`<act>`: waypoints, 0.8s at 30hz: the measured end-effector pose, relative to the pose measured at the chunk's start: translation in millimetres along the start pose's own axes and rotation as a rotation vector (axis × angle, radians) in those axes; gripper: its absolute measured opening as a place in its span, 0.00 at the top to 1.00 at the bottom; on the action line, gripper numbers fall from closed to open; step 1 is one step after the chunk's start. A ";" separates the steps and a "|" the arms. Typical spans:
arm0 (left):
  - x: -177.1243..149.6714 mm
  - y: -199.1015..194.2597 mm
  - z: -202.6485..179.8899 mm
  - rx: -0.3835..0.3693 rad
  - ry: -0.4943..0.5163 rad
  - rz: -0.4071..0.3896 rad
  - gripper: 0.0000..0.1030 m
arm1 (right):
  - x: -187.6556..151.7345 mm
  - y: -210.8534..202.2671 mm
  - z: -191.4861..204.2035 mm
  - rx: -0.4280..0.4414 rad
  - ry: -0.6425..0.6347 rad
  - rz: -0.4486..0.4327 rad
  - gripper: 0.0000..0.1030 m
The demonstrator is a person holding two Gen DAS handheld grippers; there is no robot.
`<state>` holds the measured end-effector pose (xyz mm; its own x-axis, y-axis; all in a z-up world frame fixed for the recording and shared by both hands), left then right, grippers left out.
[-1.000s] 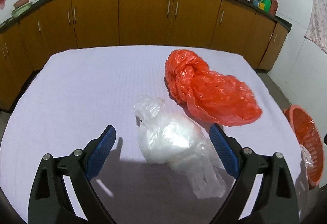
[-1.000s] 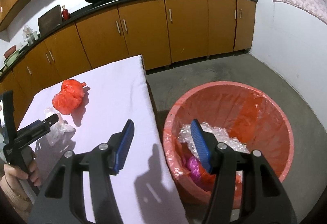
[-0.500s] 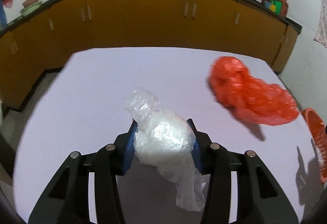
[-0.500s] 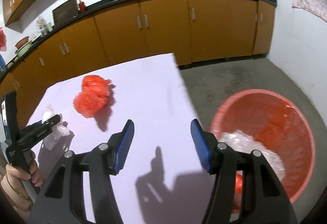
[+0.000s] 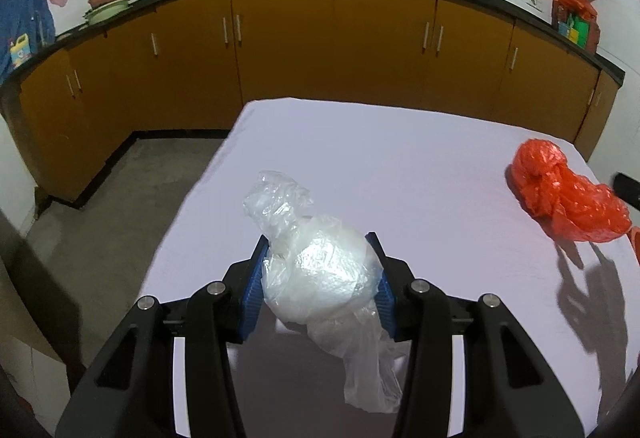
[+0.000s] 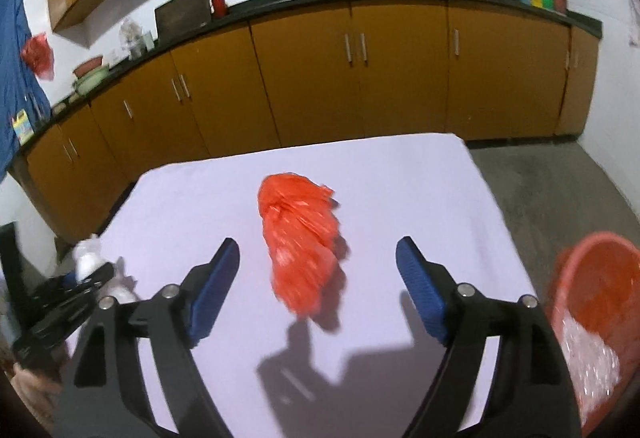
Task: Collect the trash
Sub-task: 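Grasp the white plastic bag with the left gripper while the right grasps the orange bag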
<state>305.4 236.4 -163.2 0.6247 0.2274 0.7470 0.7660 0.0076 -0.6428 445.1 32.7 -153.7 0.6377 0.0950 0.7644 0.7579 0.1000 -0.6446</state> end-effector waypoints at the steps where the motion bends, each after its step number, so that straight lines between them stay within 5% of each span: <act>1: 1.8 0.0 0.8 0.004 0.004 -0.003 0.54 | 1.2 7.1 4.0 -0.002 -0.003 0.012 0.23; 14: 1.9 7.2 6.6 0.016 0.020 0.007 0.54 | -5.2 63.7 35.9 -0.058 -0.066 0.099 0.25; 24: 5.6 10.5 -3.9 0.008 0.047 0.012 0.54 | -13.9 71.4 35.8 -0.079 -0.104 0.116 0.52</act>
<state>317.5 233.9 -165.1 0.6407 0.1817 0.7459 0.7569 0.0130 -0.6534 485.4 73.9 -210.6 0.7071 0.2034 0.6772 0.6909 0.0051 -0.7229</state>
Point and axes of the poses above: each gripper's, at about its wrist camera, not at the fingertips, and y roughly the way its jaws point, z to its left, x to its top, the point moved 9 cm from there along y, roughly the way its jaws point, and after that the axes turned 15 degrees about -x, right-handed, at the moved point
